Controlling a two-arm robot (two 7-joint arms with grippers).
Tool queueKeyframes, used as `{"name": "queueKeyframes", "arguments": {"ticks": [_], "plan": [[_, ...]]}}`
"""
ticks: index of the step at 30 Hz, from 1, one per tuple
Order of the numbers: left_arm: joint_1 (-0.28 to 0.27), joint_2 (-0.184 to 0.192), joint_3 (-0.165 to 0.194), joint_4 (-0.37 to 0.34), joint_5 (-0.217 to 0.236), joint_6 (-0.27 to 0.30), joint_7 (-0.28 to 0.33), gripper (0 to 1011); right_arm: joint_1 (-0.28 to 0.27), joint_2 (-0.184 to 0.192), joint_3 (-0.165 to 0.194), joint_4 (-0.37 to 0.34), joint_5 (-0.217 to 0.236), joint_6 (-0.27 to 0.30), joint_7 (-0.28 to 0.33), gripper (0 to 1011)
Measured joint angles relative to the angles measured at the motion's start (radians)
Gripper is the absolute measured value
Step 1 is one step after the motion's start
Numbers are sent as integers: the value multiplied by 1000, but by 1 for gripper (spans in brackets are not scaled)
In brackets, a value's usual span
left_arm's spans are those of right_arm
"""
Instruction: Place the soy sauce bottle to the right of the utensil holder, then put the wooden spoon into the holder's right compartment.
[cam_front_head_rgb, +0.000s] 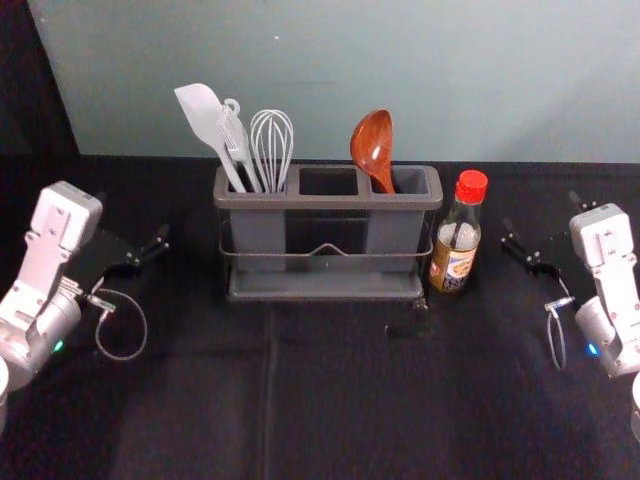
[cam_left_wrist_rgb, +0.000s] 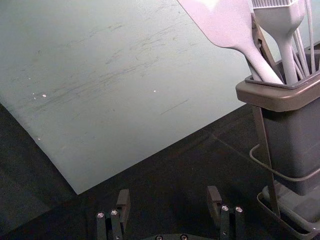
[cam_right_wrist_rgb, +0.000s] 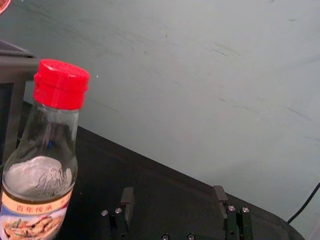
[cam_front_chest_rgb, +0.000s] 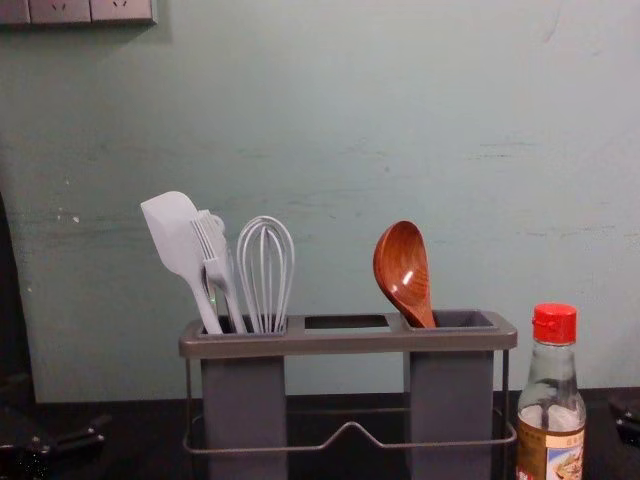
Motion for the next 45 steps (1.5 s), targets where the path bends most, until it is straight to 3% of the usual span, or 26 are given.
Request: {"name": "queueKeyframes", "arguments": {"ticks": [45], "plan": [[0,0,0,0,0,0,0,1005,-1,0,1,-1,1,-2,4,1002]]}}
